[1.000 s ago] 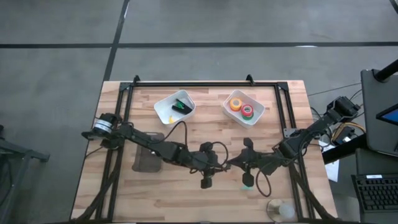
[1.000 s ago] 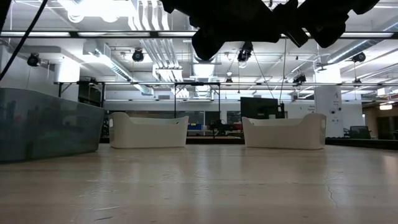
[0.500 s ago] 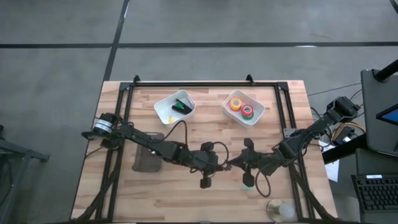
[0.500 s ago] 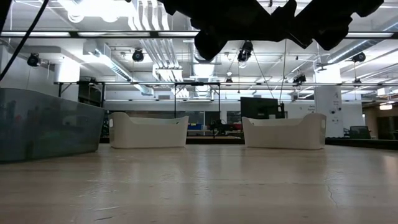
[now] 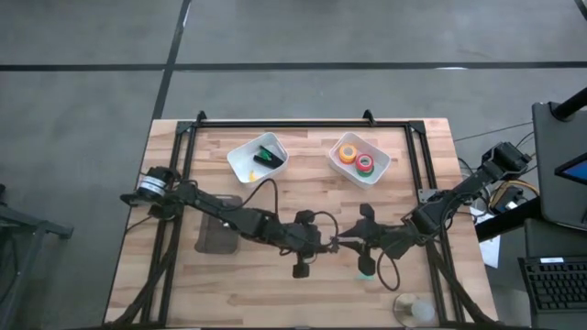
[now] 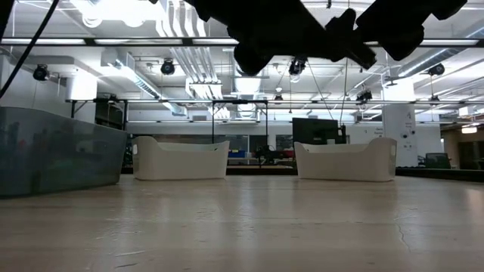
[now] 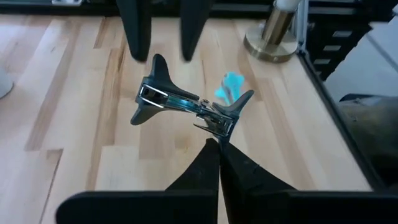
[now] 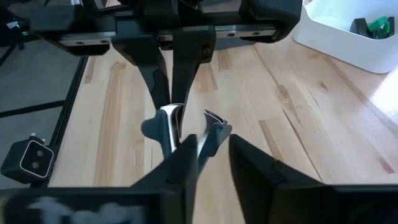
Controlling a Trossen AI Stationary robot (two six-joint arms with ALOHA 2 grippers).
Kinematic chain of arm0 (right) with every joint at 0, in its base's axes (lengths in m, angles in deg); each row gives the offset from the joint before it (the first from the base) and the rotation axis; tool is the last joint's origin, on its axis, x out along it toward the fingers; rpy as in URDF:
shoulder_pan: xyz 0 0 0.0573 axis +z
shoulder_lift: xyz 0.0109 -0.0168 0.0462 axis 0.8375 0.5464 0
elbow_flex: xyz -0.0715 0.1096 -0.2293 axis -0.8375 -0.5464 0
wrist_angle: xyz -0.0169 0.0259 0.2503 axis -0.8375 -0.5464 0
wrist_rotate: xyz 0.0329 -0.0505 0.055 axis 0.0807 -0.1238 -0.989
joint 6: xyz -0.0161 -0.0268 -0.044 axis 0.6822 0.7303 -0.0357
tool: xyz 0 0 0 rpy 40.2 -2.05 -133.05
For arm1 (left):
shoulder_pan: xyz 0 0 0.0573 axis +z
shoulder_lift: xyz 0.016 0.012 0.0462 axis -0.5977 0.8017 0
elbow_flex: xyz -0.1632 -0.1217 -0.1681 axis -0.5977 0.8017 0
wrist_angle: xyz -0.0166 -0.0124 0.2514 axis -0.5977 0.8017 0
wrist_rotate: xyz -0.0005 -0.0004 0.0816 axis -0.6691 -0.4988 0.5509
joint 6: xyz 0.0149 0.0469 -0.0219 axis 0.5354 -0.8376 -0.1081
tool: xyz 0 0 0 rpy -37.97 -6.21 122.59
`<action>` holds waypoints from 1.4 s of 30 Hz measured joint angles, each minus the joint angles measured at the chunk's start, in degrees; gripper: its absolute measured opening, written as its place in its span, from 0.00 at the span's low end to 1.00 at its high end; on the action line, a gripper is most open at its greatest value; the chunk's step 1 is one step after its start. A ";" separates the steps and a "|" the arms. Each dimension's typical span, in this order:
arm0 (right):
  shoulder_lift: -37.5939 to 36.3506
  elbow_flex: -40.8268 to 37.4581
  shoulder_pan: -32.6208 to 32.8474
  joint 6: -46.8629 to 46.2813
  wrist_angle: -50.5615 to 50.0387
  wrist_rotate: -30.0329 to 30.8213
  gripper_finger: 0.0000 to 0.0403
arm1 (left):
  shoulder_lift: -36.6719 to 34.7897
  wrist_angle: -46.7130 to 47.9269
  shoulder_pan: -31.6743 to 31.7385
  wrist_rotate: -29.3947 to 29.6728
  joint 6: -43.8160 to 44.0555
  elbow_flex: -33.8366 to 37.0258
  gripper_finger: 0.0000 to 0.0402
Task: Pick and place Stapler, Stapler remover, tape
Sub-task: Put the black staple remover into the black bin
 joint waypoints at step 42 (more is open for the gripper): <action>-0.17 -1.14 0.00 1.16 -0.48 0.24 0.47 | -21.03 74.57 -6.41 3.99 54.92 15.65 0.02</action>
